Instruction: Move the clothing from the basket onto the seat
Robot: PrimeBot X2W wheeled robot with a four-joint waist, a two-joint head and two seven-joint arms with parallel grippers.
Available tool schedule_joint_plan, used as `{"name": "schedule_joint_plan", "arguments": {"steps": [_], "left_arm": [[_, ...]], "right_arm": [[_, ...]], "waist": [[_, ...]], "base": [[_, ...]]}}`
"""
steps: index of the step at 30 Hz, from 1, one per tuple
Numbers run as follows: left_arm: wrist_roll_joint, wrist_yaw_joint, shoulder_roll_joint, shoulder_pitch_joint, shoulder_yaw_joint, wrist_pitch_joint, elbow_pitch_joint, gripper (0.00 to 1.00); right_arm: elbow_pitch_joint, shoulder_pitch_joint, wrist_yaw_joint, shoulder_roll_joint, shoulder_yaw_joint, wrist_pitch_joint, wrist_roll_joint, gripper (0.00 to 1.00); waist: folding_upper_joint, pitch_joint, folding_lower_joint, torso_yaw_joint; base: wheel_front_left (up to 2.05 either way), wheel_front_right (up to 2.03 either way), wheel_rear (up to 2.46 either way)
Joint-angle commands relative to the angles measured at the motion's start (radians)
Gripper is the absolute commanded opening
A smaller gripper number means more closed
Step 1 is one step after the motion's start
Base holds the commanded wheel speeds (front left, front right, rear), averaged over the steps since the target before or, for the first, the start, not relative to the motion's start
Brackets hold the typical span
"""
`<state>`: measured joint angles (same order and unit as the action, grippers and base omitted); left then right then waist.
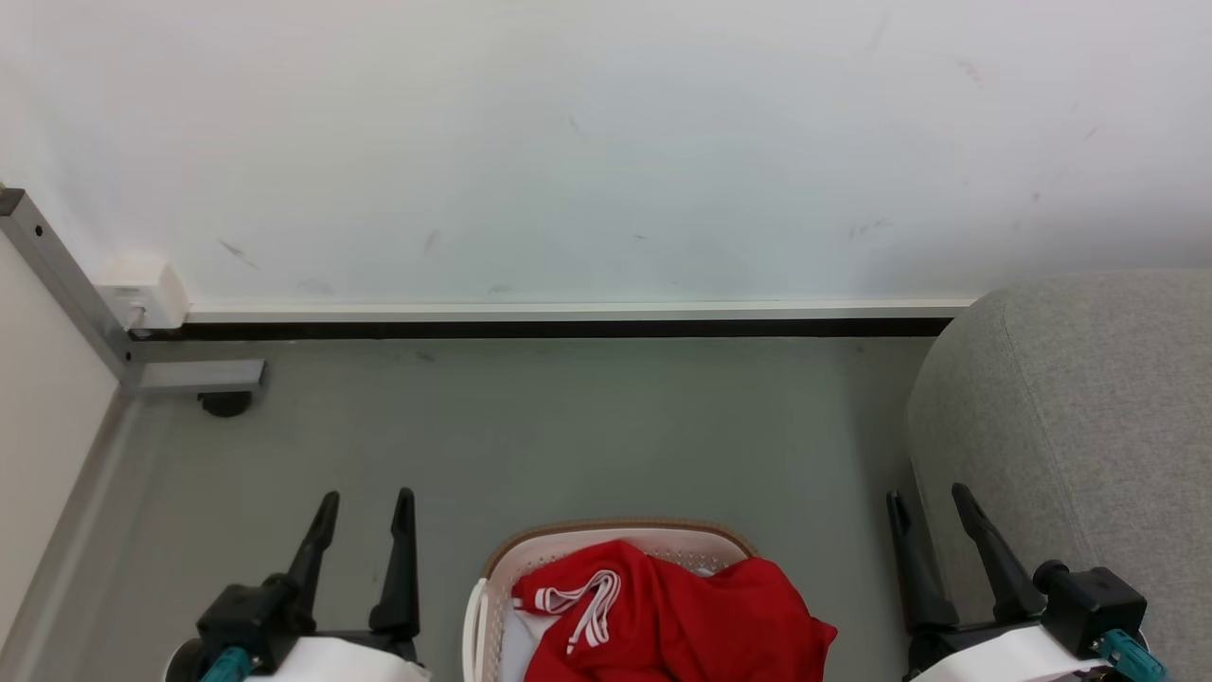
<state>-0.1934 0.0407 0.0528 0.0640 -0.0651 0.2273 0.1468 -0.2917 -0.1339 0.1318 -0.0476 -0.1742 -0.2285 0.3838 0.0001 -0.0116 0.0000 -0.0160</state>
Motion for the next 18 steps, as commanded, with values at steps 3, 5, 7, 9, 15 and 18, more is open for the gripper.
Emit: {"name": "schedule_joint_plan", "arguments": {"steps": [3, 5, 7, 9, 15, 18], "left_arm": [[0.037, 0.002, 0.002, 0.005, 0.005, 0.016, -0.009, 1.00], [0.049, 0.005, 0.001, 0.004, 0.006, 0.018, -0.011, 1.00], [0.055, 0.008, 0.001, 0.003, 0.007, 0.023, -0.011, 1.00], [0.063, 0.009, 0.000, 0.003, 0.007, 0.024, -0.011, 1.00], [0.105, 0.014, -0.001, 0.008, 0.007, 0.035, -0.012, 1.00], [0.120, 0.015, -0.001, 0.009, 0.004, 0.039, -0.014, 1.00]], "right_arm": [[-0.005, -0.013, -0.002, -0.004, -0.002, -0.013, -0.033, 1.00], [-0.006, -0.013, -0.002, -0.004, -0.001, -0.016, -0.047, 1.00], [-0.008, -0.013, -0.002, -0.004, -0.002, -0.021, -0.059, 1.00], [-0.010, -0.014, -0.002, -0.004, -0.004, -0.023, -0.071, 1.00], [-0.011, -0.016, -0.002, -0.005, -0.012, -0.034, -0.098, 1.00], [-0.012, -0.019, -0.002, -0.005, -0.016, -0.038, -0.112, 1.00]], "waist": [[-0.0001, 0.001, 0.0000, 0.000], [-0.0001, 0.001, 0.0000, -0.001], [-0.0001, 0.001, 0.0000, -0.001], [-0.0001, 0.000, 0.0000, -0.001], [-0.0001, -0.004, 0.0000, 0.000], [-0.0001, -0.005, 0.0000, 0.000]], "base": [[0.00, 0.00, 0.00], [0.00, 0.00, 0.00], [0.00, 0.00, 0.00], [0.00, 0.00, 0.00], [0.00, 0.00, 0.00], [0.00, 0.00, 0.00]]}}
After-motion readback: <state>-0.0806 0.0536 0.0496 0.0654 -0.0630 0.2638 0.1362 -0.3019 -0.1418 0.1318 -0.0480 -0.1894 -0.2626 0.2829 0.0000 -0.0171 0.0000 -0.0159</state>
